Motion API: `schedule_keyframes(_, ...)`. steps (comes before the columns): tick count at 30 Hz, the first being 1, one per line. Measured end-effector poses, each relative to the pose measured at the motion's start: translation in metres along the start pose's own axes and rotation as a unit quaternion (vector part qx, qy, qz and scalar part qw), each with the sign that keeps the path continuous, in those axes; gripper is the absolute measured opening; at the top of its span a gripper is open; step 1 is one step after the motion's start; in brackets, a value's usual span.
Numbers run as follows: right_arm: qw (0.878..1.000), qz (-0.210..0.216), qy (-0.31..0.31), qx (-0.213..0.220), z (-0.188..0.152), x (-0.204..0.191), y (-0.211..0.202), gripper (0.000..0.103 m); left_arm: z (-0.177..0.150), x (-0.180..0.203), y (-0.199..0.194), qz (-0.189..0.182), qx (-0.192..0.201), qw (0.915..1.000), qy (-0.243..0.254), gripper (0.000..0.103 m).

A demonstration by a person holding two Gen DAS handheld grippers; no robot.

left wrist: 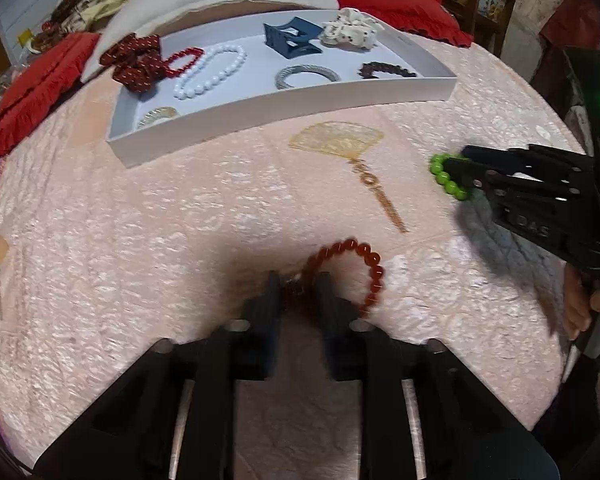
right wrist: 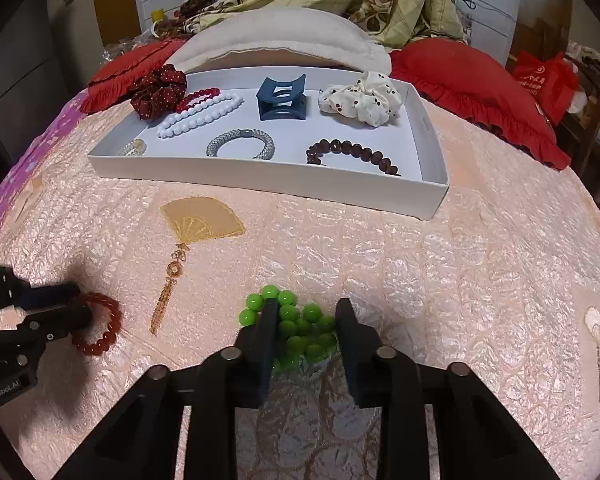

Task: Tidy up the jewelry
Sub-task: 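Grasp the green bead strand with the right tool while the left tool grasps the dark red bracelet, then carry the green beads with the right tool while the left tool carries the red bracelet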

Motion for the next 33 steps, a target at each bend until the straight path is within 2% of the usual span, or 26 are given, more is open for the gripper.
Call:
schedule_keyframes(5, 0.999, 0.022, 0.048, -0.004, 0.000, 0.014, -0.003, 0.018, -0.002, 0.001, -0.009, 0.014, 0.015, 0.9994, -0.027, 0.014)
schedule_keyframes(7, 0.998, 0.030, 0.064, -0.002, 0.000, 0.019, -0.007, 0.009, -0.001, 0.001, -0.019, 0.011, 0.026, 0.9990, -0.036, 0.013)
schedule_keyframes(8, 0.996, 0.038, 0.076, -0.001, 0.000, 0.023, -0.011, 0.009, -0.001, 0.002, -0.024, 0.010, 0.031, 0.9987, -0.039, 0.007)
schedule_keyframes(14, 0.989, 0.079, 0.121, 0.016, 0.002, 0.035, -0.034, 0.009, 0.000, 0.007, -0.059, -0.003, 0.064, 0.9967, -0.050, 0.007)
schedule_keyframes(19, 0.986, 0.092, 0.135, 0.023, -0.003, 0.039, -0.048, 0.009, -0.003, 0.007, -0.074, -0.009, 0.074, 0.9955, -0.059, 0.007)
schedule_keyframes(23, 0.980, 0.121, 0.156, 0.025, -0.010, 0.045, -0.062, 0.008, -0.008, 0.004, -0.088, -0.013, 0.082, 0.9939, -0.073, 0.007)
schedule_keyframes(33, 0.975, 0.146, 0.162, 0.051, -0.016, 0.034, -0.099, 0.009, -0.022, 0.008, -0.120, 0.048, 0.113, 0.9895, -0.077, 0.007)
Point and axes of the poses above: each gripper's, at about its wrist camera, not at the fingertips, and y roughly the way its jaws point, x to its right, z to its top, the point moved 2 cm from there along y, roughly the way its jaws point, and after that the axes turned 6 degrees about -z, right-handed, at the moved point
